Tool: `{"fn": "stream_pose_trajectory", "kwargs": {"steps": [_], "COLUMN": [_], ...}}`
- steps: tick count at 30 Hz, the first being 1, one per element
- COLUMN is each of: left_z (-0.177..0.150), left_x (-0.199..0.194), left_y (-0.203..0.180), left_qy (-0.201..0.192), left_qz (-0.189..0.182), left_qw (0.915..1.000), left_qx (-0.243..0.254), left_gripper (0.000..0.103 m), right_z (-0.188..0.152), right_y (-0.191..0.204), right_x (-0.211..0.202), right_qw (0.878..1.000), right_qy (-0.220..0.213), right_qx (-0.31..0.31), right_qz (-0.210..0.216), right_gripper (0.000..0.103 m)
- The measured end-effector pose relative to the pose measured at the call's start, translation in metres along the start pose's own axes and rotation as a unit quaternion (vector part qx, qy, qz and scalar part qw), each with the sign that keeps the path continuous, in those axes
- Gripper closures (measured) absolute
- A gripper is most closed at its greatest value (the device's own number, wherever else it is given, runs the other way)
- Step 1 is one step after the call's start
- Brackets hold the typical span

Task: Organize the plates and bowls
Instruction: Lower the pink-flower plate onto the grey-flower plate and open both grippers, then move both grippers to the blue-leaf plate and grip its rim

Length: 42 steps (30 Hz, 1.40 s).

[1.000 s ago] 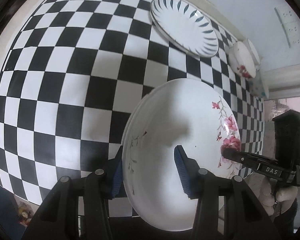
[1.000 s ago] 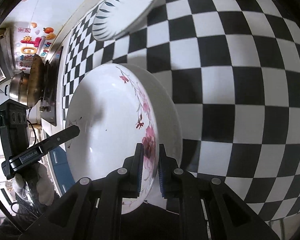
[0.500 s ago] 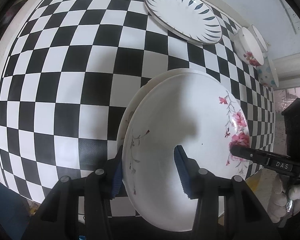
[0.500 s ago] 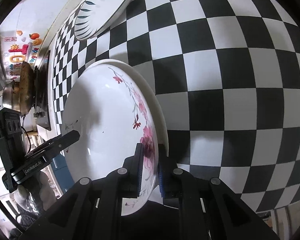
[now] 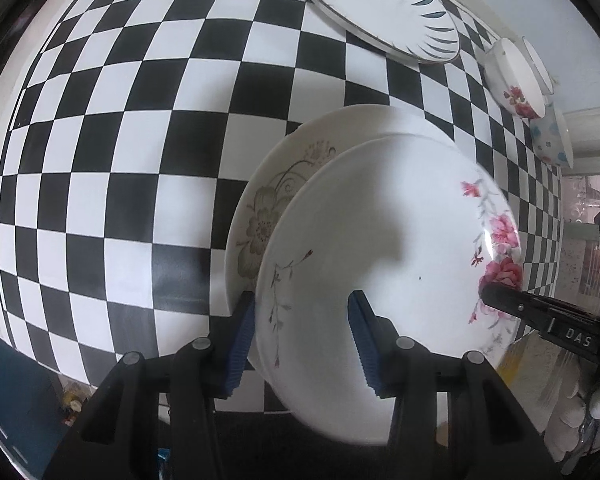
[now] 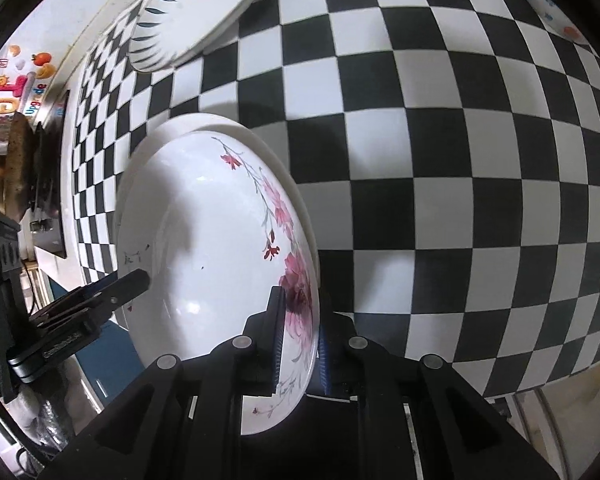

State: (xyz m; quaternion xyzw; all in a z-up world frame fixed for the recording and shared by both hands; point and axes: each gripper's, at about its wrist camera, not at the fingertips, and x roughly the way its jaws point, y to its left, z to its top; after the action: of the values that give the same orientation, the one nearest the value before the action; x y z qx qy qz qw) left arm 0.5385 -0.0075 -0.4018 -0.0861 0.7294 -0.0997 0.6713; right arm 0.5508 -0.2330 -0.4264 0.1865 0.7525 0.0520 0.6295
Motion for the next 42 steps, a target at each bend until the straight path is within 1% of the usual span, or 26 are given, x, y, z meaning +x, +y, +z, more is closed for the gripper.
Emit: {"fn": "stream_pose_trajectory", "kwargs": {"steps": [5, 8, 12, 16, 21, 24, 26, 31, 35, 38, 41, 42], "left_z": [0.000, -0.001, -0.005, -0.011, -0.024, -0.033, -0.039, -0.049, -0.050, -0.043, -0.024, -0.016], "left_x": [-0.009, -0.014, -0.019, -0.025, -0.043, -0.058, -0.068, -0.093, -0.109, -0.120, -0.126, -0.126], "left_y": [-0.003, -0.004, -0.010, -0.020, -0.038, -0.051, -0.058, -0.068, -0.075, -0.079, -0.080, -0.080], "left_qy": [-0.012, -0.018, -0.027, -0.044, -0.083, -0.110, -0.124, -0.151, -0.167, -0.178, -0.184, -0.184], "left_qz": [0.012, 0.021, 0.034, 0.056, 0.096, 0.113, 0.119, 0.122, 0.117, 0.115, 0.111, 0.111], "left_qw": [0.9998, 0.9996, 0.9989, 0.9970, 0.9904, 0.9853, 0.9823, 0.9779, 0.9758, 0.9737, 0.9727, 0.9726], "left_qx": [0.008, 0.011, 0.017, 0.030, 0.055, 0.067, 0.074, 0.079, 0.080, 0.082, 0.087, 0.088], "left_gripper": [0.060, 0.060, 0.060, 0.060, 0.060, 0.060, 0.060, 0.060, 0.058, 0.058, 0.057, 0.056], "right_z": [-0.002, -0.003, -0.006, -0.009, -0.020, -0.033, -0.044, -0.063, -0.069, -0.063, -0.048, -0.040], "right_y": [0.000, 0.004, 0.004, 0.007, 0.021, 0.031, 0.038, 0.050, 0.056, 0.060, 0.065, 0.066], "right_x": [0.002, 0.003, -0.001, -0.005, -0.017, -0.028, -0.037, -0.058, -0.077, -0.091, -0.106, -0.110], "right_qw": [1.000, 0.999, 1.000, 0.999, 0.997, 0.993, 0.992, 0.990, 0.989, 0.988, 0.988, 0.988], "right_qy": [0.001, -0.001, -0.004, -0.011, -0.036, -0.055, -0.067, -0.084, -0.098, -0.110, -0.118, -0.121], "right_qx": [-0.005, -0.018, -0.019, -0.027, -0.054, -0.073, -0.083, -0.099, -0.103, -0.101, -0.098, -0.095], "right_qz": [-0.005, -0.028, -0.016, -0.020, -0.052, -0.069, -0.071, -0.060, -0.048, -0.039, -0.032, -0.030], "right_gripper": [0.087, 0.087, 0.087, 0.087, 0.087, 0.087, 0.087, 0.087, 0.087, 0.087, 0.086, 0.082]}}
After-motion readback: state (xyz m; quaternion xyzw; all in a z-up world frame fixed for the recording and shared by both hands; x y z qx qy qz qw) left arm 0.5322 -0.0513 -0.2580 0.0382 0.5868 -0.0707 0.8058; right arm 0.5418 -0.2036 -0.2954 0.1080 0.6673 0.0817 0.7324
